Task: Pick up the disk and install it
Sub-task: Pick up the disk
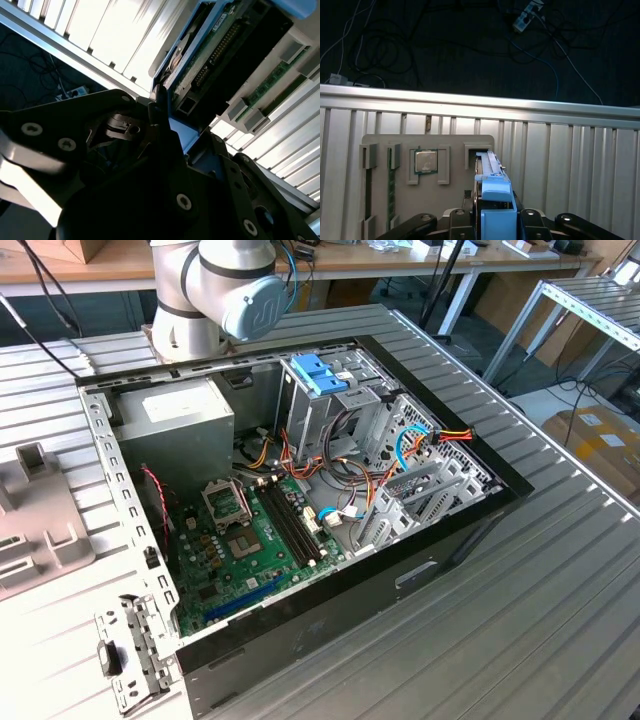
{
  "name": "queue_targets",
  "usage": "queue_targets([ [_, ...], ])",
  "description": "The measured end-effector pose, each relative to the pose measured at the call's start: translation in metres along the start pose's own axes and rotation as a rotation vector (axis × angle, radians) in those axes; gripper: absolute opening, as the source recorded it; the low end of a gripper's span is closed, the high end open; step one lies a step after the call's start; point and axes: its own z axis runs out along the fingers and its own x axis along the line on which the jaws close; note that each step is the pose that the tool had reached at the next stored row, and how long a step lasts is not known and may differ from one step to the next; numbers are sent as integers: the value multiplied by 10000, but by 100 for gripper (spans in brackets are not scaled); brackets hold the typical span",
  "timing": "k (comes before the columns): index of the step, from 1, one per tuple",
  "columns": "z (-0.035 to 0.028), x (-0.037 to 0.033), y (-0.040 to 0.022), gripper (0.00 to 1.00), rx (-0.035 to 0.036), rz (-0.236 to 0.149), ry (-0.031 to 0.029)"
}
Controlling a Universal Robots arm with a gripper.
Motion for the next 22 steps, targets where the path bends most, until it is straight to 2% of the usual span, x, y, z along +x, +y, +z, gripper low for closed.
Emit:
queue_targets([
  [22, -156, -7, 7, 37, -2, 0, -1],
])
